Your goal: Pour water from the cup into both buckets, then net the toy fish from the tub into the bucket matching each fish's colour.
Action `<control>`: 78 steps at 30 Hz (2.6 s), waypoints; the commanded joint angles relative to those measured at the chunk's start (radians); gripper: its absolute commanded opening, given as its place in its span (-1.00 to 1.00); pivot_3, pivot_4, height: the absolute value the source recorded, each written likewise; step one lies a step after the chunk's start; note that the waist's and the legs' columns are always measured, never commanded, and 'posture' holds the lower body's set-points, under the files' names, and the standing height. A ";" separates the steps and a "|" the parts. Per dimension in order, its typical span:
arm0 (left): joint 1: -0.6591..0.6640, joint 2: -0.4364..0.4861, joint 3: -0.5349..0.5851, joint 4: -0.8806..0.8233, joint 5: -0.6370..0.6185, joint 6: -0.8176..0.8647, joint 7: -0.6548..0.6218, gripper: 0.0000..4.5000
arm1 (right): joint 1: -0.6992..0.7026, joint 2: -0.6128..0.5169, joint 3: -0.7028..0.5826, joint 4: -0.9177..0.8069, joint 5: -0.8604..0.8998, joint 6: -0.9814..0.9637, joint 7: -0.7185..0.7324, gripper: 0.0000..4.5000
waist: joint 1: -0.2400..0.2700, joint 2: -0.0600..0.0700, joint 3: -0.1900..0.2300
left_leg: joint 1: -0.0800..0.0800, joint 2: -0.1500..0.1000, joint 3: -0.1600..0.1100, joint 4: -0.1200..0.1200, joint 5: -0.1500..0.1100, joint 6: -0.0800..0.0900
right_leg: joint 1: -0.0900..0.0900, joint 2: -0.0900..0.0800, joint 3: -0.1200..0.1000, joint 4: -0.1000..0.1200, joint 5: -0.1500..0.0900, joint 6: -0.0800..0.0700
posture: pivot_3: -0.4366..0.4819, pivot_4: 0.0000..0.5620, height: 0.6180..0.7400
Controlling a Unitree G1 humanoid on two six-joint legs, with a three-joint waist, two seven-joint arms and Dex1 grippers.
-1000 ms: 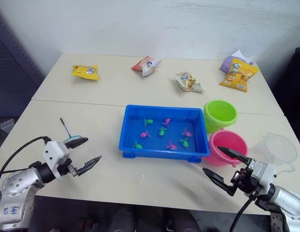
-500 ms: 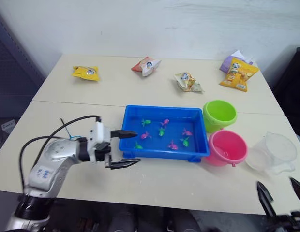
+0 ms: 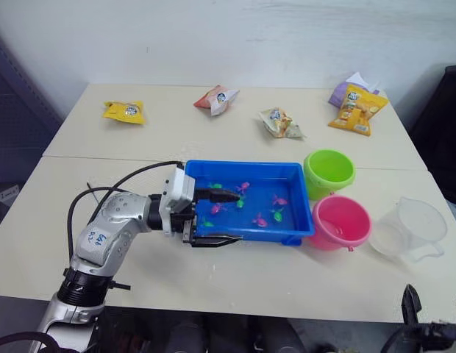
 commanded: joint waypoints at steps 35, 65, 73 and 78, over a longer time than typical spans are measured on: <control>0.005 -0.030 0.025 -0.015 0.030 -0.064 0.046 0.99 | -0.598 -0.150 -0.092 0.425 0.010 0.095 -0.335 1.00 | 0.001 0.000 0.000 | 0.000 -0.003 0.005 0.001 0.007 -0.002 | -0.005 0.002 0.005 0.014 0.000 0.001 | -0.05 -0.47 0.97; 0.031 -0.032 0.025 -0.018 0.024 -0.057 0.063 1.00 | -0.552 -0.332 -0.075 0.239 -0.035 0.092 -0.183 -0.97 | 0.003 0.000 0.000 | 0.000 -0.003 0.005 0.001 0.007 -0.002 | -0.006 0.001 0.006 0.013 0.000 0.001 | -0.05 -0.47 0.97; 0.009 -0.065 0.005 0.020 0.026 -0.061 0.043 1.00 | -0.445 -0.470 -0.098 0.088 -0.134 0.140 -0.147 -0.97 | 0.003 -0.001 0.001 | 0.000 -0.003 0.006 0.001 0.007 -0.002 | -0.006 0.002 0.006 0.013 0.000 0.002 | -0.05 -0.47 0.97; -0.007 -0.097 -0.012 0.049 0.029 -0.061 0.035 1.00 | -0.407 -0.521 -0.099 0.030 -0.244 0.105 -0.130 -0.97 | 0.005 -0.001 0.001 | 0.000 -0.003 0.006 0.001 0.008 -0.002 | -0.006 0.002 0.006 0.013 0.000 0.002 | -0.05 -0.47 0.97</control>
